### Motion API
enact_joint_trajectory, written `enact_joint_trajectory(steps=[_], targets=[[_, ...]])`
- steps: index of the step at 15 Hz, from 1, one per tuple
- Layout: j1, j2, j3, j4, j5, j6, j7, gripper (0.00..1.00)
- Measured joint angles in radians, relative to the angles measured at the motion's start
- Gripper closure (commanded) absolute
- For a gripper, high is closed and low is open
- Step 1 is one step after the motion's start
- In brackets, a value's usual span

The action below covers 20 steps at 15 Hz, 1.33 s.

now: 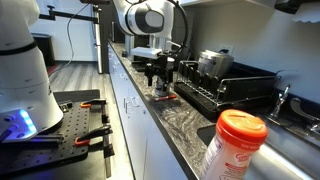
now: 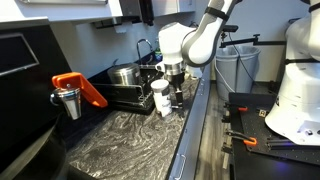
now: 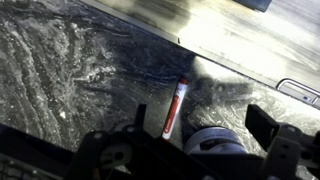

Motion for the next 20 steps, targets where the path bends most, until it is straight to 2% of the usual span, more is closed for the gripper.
enact_joint_trajectory(steps=[6, 12, 15, 16, 17, 18, 20], targets=[[0.0, 0.03, -0.004, 0.002, -0.018, 0.035, 0.079, 0.0], [0.005, 0.108, -0.028, 0.017, -0.06, 0.167, 0.213, 0.0], [0.018, 0.15, -0.048, 0.044, -0.063, 0.194, 0.235, 0.01], [0.023, 0.163, -0.052, 0.054, -0.062, 0.196, 0.235, 0.25], [0.025, 0.174, -0.054, 0.064, -0.062, 0.198, 0.235, 0.26], [0.028, 0.184, -0.056, 0.074, -0.061, 0.199, 0.235, 0.31], [0.036, 0.196, -0.063, 0.087, -0.061, 0.203, 0.235, 0.47]])
